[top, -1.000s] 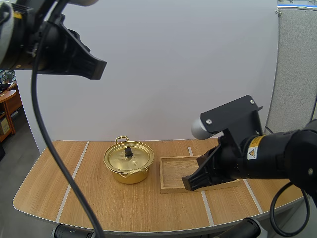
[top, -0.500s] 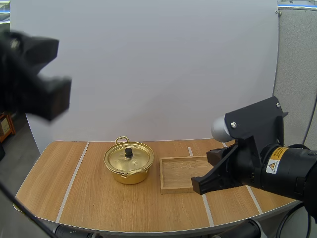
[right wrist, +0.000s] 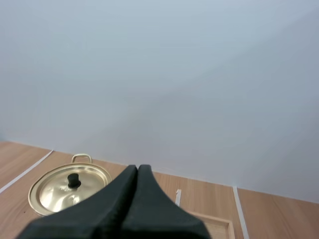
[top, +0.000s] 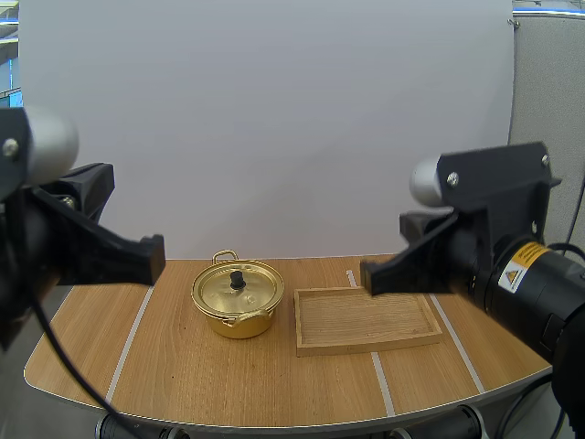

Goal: Open the pot, put the pineapple inside, and close it

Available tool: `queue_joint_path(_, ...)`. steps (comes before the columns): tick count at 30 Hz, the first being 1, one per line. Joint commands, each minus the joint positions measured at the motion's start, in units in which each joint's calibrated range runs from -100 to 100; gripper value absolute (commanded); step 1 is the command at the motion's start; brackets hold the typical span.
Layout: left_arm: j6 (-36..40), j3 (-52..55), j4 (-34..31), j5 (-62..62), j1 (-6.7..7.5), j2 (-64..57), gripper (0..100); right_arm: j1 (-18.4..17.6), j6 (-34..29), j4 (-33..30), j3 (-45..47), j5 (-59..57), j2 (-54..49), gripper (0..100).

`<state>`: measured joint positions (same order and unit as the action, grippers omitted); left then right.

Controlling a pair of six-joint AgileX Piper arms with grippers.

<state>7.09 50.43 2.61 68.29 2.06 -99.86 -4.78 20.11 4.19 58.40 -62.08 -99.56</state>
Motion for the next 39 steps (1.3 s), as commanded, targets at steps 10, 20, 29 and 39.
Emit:
queue_joint_path(10, 2.2, 22.7, -2.1, -33.1, -0.05, -0.1, 0, 0.7, 2.3, -0.5, 15.3, 26.1, -0.4, 0)
queue_joint_path(20, 2.2, 36.8, -2.1, -50.7, -0.05, -0.1, 0, 0.7, 2.3, -1.6, 33.9, 44.9, -0.4, 0)
queue_joint_path(29, 2.2, 49.0, -2.1, -58.1, -0.05, -0.1, 0, 0.7, 2.3, -2.9, 41.3, 46.8, -0.4, 0)
queue_joint_path(39, 4.4, 49.6, -2.1, -50.5, -0.05, -0.1, 0, 2.7, 2.3, -4.9, 41.6, 42.2, -0.4, 0)
